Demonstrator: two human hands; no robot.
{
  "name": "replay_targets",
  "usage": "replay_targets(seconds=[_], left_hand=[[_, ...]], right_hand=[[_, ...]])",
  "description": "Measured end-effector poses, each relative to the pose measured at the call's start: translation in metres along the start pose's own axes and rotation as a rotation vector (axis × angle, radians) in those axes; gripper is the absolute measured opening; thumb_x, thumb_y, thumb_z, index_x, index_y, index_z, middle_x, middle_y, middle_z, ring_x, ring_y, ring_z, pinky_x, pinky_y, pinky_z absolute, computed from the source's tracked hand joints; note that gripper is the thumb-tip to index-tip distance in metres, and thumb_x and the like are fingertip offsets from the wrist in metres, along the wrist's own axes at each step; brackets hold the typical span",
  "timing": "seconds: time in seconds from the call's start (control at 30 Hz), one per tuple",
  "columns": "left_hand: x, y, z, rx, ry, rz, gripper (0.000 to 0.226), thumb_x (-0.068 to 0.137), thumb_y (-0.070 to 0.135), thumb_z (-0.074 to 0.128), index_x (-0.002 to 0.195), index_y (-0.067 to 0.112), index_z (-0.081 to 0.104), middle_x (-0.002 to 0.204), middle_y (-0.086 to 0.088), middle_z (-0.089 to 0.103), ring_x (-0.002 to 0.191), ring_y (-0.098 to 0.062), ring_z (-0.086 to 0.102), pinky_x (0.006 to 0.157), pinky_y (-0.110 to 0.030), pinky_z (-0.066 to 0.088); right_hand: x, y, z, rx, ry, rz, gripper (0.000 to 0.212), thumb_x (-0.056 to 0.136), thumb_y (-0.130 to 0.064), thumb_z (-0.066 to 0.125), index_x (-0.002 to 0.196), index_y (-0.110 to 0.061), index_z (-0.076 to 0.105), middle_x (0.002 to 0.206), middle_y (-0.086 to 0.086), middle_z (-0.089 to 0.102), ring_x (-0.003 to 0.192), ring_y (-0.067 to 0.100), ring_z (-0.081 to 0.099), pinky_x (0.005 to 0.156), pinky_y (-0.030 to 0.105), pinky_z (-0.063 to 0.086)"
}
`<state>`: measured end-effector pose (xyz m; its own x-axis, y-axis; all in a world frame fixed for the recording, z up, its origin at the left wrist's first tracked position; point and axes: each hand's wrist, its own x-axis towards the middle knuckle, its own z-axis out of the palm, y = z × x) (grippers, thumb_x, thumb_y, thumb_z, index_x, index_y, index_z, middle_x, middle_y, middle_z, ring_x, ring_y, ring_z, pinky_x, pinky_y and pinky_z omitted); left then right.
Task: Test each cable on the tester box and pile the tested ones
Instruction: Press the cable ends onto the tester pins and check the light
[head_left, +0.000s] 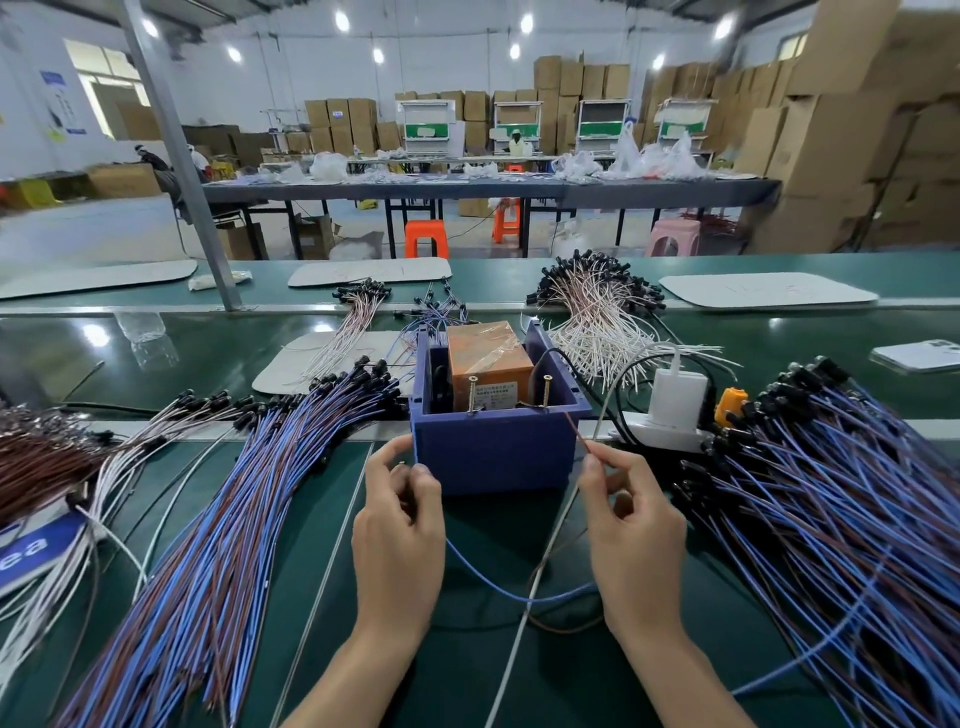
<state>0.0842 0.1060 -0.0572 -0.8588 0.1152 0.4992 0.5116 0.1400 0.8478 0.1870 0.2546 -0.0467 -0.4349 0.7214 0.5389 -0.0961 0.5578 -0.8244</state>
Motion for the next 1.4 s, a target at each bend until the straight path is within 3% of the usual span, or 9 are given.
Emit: replay_targets(seconds=[0.13, 0.27, 0.33, 0.43, 0.67, 0.9, 1.07, 1.23, 1.4], left_hand=[[-0.004, 0.003, -0.003, 0.001, 0.05, -0.028, 0.026, 0.102, 0.028, 0.044, 0.121, 0.045, 0.041, 0.08, 0.015, 0.057, 0.056, -0.008, 0.05, 0.054, -0.023, 0.041], [-0.006, 0.008, -0.014, 0.044, 0.184, -0.055, 0.033, 0.103, 0.026, 0.043, 0.136, 0.03, 0.038, 0.112, 0.01, 0.04, 0.104, -0.012, 0.047, 0.084, -0.033, 0.046], [-0.009, 0.016, -0.023, 0.097, 0.222, -0.008, 0.036, 0.101, 0.029, 0.042, 0.137, 0.025, 0.04, 0.122, 0.007, 0.034, 0.118, -0.017, 0.04, 0.09, -0.041, 0.048], [-0.017, 0.038, -0.034, 0.099, 0.208, 0.136, 0.04, 0.096, 0.036, 0.044, 0.133, 0.022, 0.046, 0.127, 0.017, 0.028, 0.127, 0.0, 0.031, 0.096, -0.05, 0.048], [-0.032, 0.128, -0.005, 0.299, -0.415, 0.532, 0.034, 0.098, 0.05, 0.042, 0.111, 0.028, 0.065, 0.106, 0.017, 0.056, 0.101, -0.008, 0.049, 0.088, -0.024, 0.04], [-0.025, 0.179, 0.027, 0.149, -0.648, 0.656, 0.011, 0.101, 0.043, 0.054, 0.099, 0.033, 0.06, 0.091, 0.021, 0.055, 0.081, -0.001, 0.052, 0.069, -0.024, 0.044], [-0.006, 0.237, 0.047, -0.431, -0.665, 0.298, 0.012, 0.098, 0.022, 0.063, 0.096, 0.027, 0.074, 0.086, 0.009, 0.073, 0.076, -0.008, 0.071, 0.068, -0.018, 0.056], [0.02, 0.276, 0.075, -0.677, -0.555, 0.131, 0.012, 0.099, 0.02, 0.063, 0.095, 0.021, 0.075, 0.076, 0.008, 0.071, 0.067, -0.008, 0.068, 0.057, -0.019, 0.055], [0.037, 0.259, 0.121, -0.569, -0.593, -0.046, 0.02, 0.102, 0.027, 0.059, 0.088, 0.024, 0.073, 0.071, 0.011, 0.065, 0.062, -0.007, 0.059, 0.051, -0.02, 0.049]], right_hand=[[0.0, -0.008, -0.006, 0.106, -0.087, 0.041, 0.026, 0.096, -0.056, 0.045, 0.105, -0.044, 0.066, 0.072, -0.012, 0.059, 0.053, 0.008, 0.045, 0.052, 0.023, 0.038], [0.006, -0.023, -0.013, 0.266, -0.045, 0.097, 0.033, 0.1, -0.051, 0.038, 0.12, -0.04, 0.061, 0.083, -0.02, 0.055, 0.072, 0.002, 0.051, 0.069, 0.014, 0.043], [0.01, -0.034, -0.019, 0.414, -0.051, 0.175, 0.029, 0.105, -0.049, 0.038, 0.124, -0.039, 0.057, 0.077, -0.013, 0.049, 0.062, 0.002, 0.043, 0.059, 0.013, 0.041], [0.018, -0.055, -0.034, 0.633, -0.088, 0.224, 0.043, 0.099, -0.062, 0.037, 0.122, -0.031, 0.056, 0.071, -0.007, 0.044, 0.051, 0.005, 0.034, 0.046, 0.014, 0.034], [0.029, -0.108, -0.071, 1.059, -0.301, 0.235, 0.071, 0.09, -0.073, 0.035, 0.134, -0.022, 0.058, 0.077, -0.003, 0.05, 0.061, 0.014, 0.037, 0.062, 0.027, 0.037], [0.041, -0.133, -0.117, 0.96, -0.289, 0.098, 0.064, 0.088, -0.069, 0.039, 0.133, -0.03, 0.06, 0.087, -0.002, 0.061, 0.069, 0.014, 0.048, 0.068, 0.031, 0.037], [0.05, -0.133, -0.143, 0.677, -0.26, 0.041, 0.049, 0.096, -0.05, 0.044, 0.14, -0.03, 0.053, 0.115, -0.003, 0.073, 0.104, 0.014, 0.069, 0.088, 0.029, 0.052], [0.048, -0.115, -0.175, 0.414, -0.152, 0.039, 0.024, 0.102, -0.021, 0.056, 0.11, -0.036, 0.073, 0.07, -0.006, 0.06, 0.05, 0.01, 0.048, 0.044, 0.017, 0.039], [0.059, -0.091, -0.226, -0.155, -0.021, -0.003, 0.017, 0.098, -0.042, 0.057, 0.092, -0.037, 0.072, 0.06, -0.004, 0.057, 0.047, 0.005, 0.041, 0.044, 0.014, 0.033]])
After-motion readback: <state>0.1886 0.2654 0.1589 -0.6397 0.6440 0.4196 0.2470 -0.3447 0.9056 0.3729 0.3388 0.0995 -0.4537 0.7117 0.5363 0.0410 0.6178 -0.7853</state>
